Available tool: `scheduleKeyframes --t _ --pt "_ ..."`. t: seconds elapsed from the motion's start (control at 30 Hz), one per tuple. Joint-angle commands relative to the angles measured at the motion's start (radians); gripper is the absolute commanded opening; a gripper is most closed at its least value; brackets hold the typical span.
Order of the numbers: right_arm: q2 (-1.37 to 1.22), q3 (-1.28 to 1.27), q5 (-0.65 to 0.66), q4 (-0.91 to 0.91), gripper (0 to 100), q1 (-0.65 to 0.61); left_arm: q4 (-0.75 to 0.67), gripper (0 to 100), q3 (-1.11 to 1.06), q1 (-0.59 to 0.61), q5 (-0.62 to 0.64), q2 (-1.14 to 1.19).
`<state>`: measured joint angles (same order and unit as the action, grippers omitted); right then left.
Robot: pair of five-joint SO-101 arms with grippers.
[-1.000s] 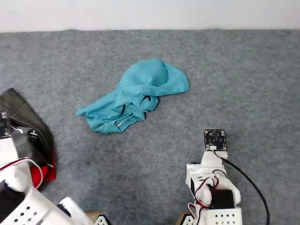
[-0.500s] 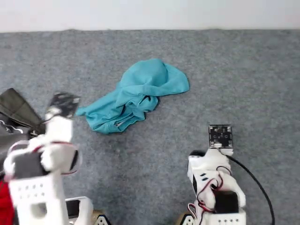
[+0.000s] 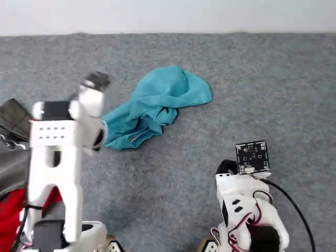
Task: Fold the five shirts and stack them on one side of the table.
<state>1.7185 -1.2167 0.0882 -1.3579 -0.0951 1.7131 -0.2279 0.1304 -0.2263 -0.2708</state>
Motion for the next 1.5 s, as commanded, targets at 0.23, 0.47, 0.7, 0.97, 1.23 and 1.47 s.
scheduleKeyframes --t 0.23,0.47,0.7,0.97,1.23,1.47 --pt "-0.762 0.422 0.002 0.110 0.9 -0.186 -0.011 3 0.147 0.331 -0.034 0.002" --pt "-1.225 0.712 0.209 0.140 1.4 -0.352 -0.011 3 0.148 0.497 -0.034 0.002" --pt "-1.577 1.020 0.419 0.140 3.4 -0.519 -0.011 3 0.148 0.566 -0.035 0.002" --pt "-1.929 1.353 0.416 0.143 28.1 -0.590 0.009 3 0.145 0.572 -0.035 -0.034" --pt "-2.232 1.645 0.417 0.134 28.1 -0.661 0.009 3 0.142 0.574 -0.032 -0.098" --pt "-2.339 1.692 0.416 0.128 28.1 -0.720 0.011 3 0.142 0.575 -0.031 -0.098"
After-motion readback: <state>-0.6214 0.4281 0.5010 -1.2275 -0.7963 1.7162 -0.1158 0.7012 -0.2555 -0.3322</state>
